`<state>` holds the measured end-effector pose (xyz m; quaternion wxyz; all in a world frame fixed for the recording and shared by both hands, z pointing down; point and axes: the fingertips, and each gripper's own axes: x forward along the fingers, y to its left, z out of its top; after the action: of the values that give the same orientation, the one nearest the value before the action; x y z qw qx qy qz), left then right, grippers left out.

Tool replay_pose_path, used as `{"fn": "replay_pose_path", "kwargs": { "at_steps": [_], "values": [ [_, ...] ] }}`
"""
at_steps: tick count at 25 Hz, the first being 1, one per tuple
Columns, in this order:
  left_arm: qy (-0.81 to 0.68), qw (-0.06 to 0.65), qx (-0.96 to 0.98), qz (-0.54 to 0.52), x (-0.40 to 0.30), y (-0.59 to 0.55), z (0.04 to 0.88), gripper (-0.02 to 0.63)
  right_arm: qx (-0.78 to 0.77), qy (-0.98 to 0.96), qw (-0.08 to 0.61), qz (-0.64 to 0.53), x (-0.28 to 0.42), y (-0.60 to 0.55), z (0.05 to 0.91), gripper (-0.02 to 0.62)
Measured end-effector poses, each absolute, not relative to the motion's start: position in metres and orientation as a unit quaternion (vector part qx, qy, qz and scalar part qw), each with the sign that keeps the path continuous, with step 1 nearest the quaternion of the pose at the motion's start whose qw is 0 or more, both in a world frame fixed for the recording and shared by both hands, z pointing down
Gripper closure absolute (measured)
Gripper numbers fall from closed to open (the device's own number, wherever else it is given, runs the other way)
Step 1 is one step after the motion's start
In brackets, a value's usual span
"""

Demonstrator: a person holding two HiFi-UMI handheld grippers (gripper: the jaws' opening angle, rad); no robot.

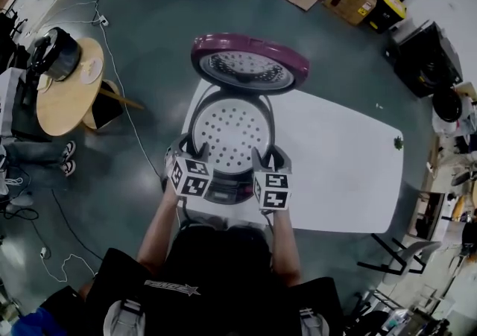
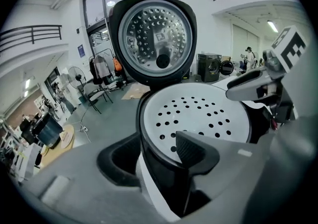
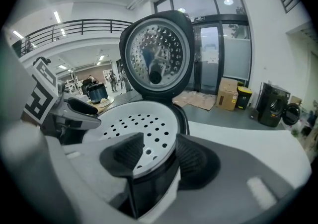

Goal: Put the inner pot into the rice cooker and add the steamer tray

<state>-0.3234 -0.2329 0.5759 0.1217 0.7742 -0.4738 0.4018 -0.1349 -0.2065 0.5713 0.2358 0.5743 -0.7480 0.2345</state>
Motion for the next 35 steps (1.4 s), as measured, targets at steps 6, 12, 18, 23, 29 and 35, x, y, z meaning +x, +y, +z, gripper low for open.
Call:
{"fn": "replay_pose_path", "kwargs": {
  "at_steps": [6, 12, 18, 23, 29, 35],
  "values": [
    [-0.489, 0.106, 0.778, 0.380, -0.324, -0.233, 0.562, 0.374, 0.587, -0.750, 0.215, 0.217, -0.126, -0.207, 0.554, 0.390],
    [-0.507, 0.072, 0.794, 0.327, -0.318, -0.241, 0.523, 0.376, 0.608, -0.757, 0.171, 0.166, -0.114, -0.213, 0.515, 0.390],
    [-0.523, 0.023, 0.820, 0.232, -0.304, -0.241, 0.460, 0.406, 0.620, -0.771, 0.108, 0.092, -0.106, -0.205, 0.451, 0.390],
    [-0.511, -0.024, 0.845, 0.153, -0.285, -0.233, 0.410, 0.461, 0.641, -0.764, 0.069, 0.028, -0.094, -0.187, 0.407, 0.456],
    [-0.477, -0.029, 0.871, 0.113, -0.261, -0.210, 0.399, 0.569, 0.658, -0.751, 0.057, 0.001, -0.084, -0.159, 0.396, 0.538],
    [-0.465, -0.026, 0.877, 0.118, -0.250, -0.194, 0.408, 0.589, 0.658, -0.750, 0.057, 0.009, -0.082, -0.143, 0.408, 0.578]
  ]
}}
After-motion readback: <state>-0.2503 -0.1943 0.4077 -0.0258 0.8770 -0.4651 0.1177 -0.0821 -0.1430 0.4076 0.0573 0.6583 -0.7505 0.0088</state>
